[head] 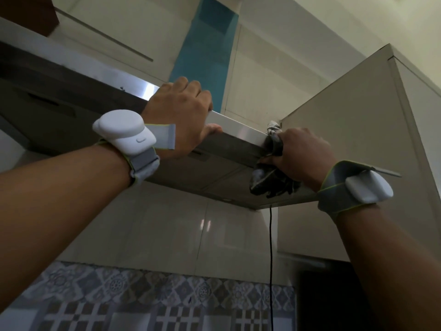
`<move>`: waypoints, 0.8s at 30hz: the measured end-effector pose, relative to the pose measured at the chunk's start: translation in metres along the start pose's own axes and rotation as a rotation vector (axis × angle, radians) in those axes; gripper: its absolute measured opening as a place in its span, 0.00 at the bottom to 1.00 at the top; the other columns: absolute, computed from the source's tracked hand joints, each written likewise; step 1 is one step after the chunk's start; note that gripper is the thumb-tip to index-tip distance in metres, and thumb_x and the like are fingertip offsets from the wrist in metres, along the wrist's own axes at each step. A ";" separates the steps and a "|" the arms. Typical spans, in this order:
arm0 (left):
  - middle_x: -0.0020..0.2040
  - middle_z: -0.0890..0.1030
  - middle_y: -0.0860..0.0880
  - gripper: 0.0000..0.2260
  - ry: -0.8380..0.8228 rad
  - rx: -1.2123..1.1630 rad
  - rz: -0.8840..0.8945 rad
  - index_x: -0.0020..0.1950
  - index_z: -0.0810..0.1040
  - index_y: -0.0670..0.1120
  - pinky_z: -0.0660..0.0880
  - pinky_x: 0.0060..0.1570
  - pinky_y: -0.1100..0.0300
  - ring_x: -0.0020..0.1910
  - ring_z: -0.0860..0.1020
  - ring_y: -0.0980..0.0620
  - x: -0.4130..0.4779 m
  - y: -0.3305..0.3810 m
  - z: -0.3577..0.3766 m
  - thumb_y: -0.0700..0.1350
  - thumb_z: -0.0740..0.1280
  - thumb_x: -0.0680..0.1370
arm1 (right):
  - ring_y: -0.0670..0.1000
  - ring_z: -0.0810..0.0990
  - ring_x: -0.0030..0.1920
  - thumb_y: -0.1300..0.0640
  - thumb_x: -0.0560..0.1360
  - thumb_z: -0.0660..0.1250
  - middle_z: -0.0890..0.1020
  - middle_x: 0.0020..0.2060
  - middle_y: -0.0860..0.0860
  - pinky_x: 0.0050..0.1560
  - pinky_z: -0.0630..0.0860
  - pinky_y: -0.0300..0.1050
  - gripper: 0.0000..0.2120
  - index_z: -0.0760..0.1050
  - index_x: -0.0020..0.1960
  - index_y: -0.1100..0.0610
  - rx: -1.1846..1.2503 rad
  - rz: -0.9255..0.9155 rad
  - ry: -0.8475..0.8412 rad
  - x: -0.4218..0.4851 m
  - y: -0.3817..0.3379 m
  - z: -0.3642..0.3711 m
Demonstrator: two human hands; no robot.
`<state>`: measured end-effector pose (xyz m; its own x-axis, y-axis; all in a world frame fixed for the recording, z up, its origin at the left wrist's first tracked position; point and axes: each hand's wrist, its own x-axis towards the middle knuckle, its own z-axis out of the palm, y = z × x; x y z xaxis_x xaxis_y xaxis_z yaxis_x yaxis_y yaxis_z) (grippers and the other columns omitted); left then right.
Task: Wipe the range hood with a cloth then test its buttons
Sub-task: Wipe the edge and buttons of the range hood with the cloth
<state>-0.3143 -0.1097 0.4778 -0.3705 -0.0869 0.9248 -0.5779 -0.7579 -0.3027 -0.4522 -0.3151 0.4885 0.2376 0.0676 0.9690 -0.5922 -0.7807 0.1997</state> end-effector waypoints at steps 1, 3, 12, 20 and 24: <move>0.54 0.77 0.42 0.24 -0.005 -0.002 -0.001 0.57 0.76 0.45 0.68 0.53 0.48 0.55 0.72 0.42 0.000 0.000 0.000 0.64 0.61 0.75 | 0.55 0.76 0.39 0.38 0.69 0.71 0.73 0.39 0.51 0.39 0.73 0.46 0.20 0.78 0.52 0.53 0.007 -0.007 0.008 -0.001 0.000 0.000; 0.54 0.77 0.42 0.25 -0.023 -0.006 -0.001 0.57 0.76 0.45 0.69 0.53 0.48 0.55 0.73 0.42 0.000 0.000 0.000 0.64 0.61 0.75 | 0.56 0.77 0.41 0.38 0.69 0.71 0.75 0.40 0.51 0.40 0.74 0.46 0.19 0.79 0.52 0.51 0.030 -0.017 0.008 -0.003 0.002 0.000; 0.52 0.79 0.46 0.21 -0.146 -0.040 0.034 0.50 0.75 0.49 0.73 0.50 0.49 0.53 0.74 0.44 0.000 -0.029 -0.022 0.66 0.61 0.74 | 0.59 0.80 0.45 0.38 0.67 0.73 0.80 0.46 0.54 0.41 0.73 0.45 0.19 0.80 0.52 0.48 0.065 0.017 0.011 0.000 0.000 0.004; 0.53 0.77 0.42 0.29 -0.139 0.078 -0.067 0.53 0.76 0.45 0.72 0.50 0.47 0.55 0.72 0.41 -0.006 -0.044 -0.027 0.69 0.58 0.72 | 0.60 0.80 0.44 0.39 0.67 0.73 0.80 0.45 0.54 0.41 0.76 0.46 0.18 0.80 0.52 0.48 0.059 0.051 0.016 0.004 -0.005 0.000; 0.55 0.76 0.41 0.29 -0.130 0.096 -0.074 0.55 0.76 0.44 0.71 0.52 0.47 0.56 0.72 0.41 -0.005 -0.041 -0.025 0.68 0.58 0.72 | 0.59 0.80 0.43 0.39 0.68 0.72 0.80 0.45 0.55 0.39 0.73 0.45 0.19 0.80 0.52 0.50 0.062 -0.008 0.035 0.003 -0.020 -0.005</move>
<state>-0.3069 -0.0621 0.4797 -0.2292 -0.1065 0.9675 -0.5256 -0.8231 -0.2151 -0.4438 -0.2958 0.4880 0.2142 0.0950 0.9722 -0.5410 -0.8171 0.1991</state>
